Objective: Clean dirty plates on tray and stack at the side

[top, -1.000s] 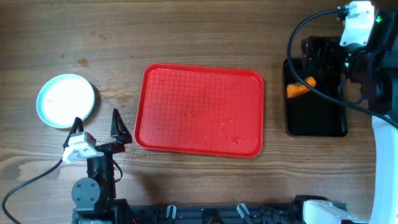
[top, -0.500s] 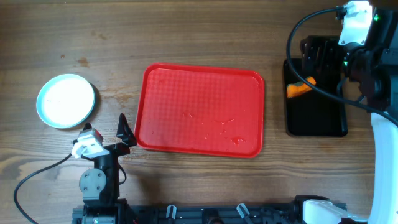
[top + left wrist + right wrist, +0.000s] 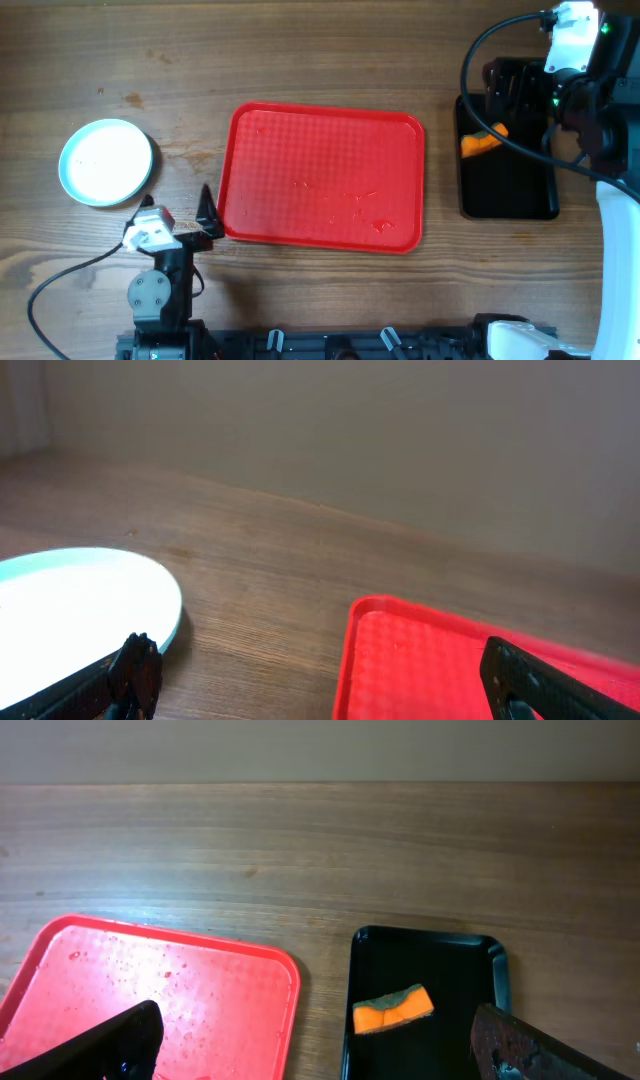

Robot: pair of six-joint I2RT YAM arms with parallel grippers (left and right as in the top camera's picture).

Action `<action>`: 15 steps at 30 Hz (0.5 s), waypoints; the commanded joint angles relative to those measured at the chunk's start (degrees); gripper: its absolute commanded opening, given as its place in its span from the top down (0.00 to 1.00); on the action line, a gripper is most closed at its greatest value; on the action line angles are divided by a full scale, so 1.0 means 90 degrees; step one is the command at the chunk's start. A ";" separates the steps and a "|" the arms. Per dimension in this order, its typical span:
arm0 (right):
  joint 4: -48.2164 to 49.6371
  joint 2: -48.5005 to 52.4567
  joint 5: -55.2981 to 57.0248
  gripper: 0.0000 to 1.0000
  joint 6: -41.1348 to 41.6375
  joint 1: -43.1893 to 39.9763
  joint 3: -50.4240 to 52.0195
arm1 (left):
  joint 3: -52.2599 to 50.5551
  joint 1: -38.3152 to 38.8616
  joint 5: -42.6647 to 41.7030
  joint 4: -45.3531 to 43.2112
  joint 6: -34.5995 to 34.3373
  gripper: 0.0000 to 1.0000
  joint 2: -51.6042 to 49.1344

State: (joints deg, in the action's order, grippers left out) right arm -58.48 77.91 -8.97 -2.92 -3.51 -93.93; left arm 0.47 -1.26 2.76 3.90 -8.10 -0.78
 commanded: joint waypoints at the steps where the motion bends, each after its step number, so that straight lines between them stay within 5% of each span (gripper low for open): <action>1: 0.0019 0.0061 -0.0063 0.00 -0.0056 0.0015 -0.0121 | -0.0017 -0.0039 -0.0515 0.0056 0.0726 0.00 0.0063; 7: 0.0019 0.0061 -0.0063 0.00 -0.0058 0.0015 -0.0121 | -0.0017 -0.0015 -0.0639 0.0053 0.1506 0.00 0.0063; 15: 0.0019 0.0061 -0.0061 0.00 -0.0056 0.0015 -0.0121 | -0.0017 -0.0012 -0.0636 0.0049 0.1520 0.00 0.0056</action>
State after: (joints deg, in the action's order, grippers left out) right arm -58.48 77.91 -8.97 -2.92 -3.51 -93.93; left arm 0.47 -1.23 -1.63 3.92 4.27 -0.78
